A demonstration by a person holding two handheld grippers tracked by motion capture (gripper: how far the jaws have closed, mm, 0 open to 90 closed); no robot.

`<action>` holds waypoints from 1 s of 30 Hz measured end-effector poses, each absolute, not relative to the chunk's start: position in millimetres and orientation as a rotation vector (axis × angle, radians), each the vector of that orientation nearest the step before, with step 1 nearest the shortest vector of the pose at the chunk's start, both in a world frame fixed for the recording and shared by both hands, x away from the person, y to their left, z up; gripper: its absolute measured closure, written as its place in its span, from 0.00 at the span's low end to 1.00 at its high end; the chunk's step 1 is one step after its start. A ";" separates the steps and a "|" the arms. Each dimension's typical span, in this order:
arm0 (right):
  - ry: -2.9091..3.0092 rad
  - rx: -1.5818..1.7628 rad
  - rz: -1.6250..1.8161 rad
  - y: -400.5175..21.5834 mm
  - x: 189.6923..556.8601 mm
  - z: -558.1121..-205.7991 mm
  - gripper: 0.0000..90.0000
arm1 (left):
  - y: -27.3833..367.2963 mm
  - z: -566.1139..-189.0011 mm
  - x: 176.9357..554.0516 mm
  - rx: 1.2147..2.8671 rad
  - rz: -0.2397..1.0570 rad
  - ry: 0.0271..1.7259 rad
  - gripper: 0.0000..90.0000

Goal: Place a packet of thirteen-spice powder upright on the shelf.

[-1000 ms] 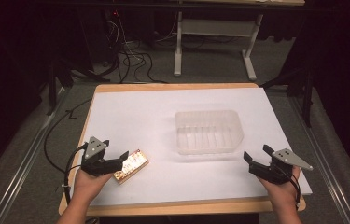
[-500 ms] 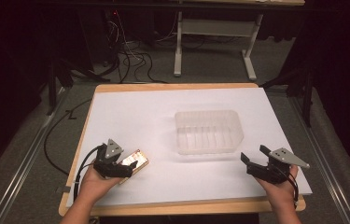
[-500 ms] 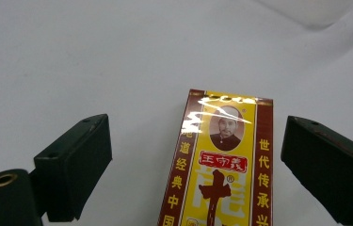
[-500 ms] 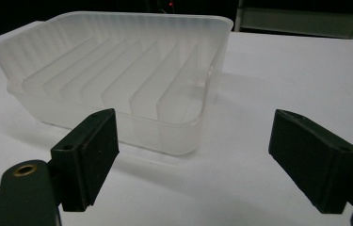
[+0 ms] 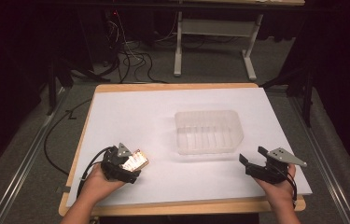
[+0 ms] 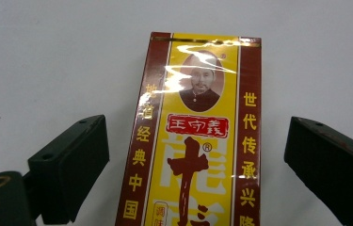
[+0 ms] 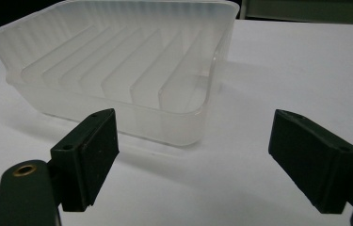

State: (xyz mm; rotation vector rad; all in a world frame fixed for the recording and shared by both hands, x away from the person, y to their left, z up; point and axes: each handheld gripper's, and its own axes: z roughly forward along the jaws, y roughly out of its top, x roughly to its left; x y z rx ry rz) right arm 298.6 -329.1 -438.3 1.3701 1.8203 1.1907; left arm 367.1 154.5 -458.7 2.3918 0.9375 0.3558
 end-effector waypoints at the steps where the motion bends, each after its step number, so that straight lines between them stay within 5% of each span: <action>1: 1.821 1.372 1.189 -329.8 298.9 -438.4 0.18 | 154.1 -458.9 367.2 2.399 0.352 0.939 0.10; 16: 1.830 1.397 1.175 -332.4 302.7 -441.4 0.19 | 139.1 -450.5 378.4 2.591 0.330 0.869 0.27; 30: 1.850 1.395 1.163 -330.5 304.2 -443.1 0.19 | 144.8 -448.6 385.4 2.668 0.238 0.844 0.33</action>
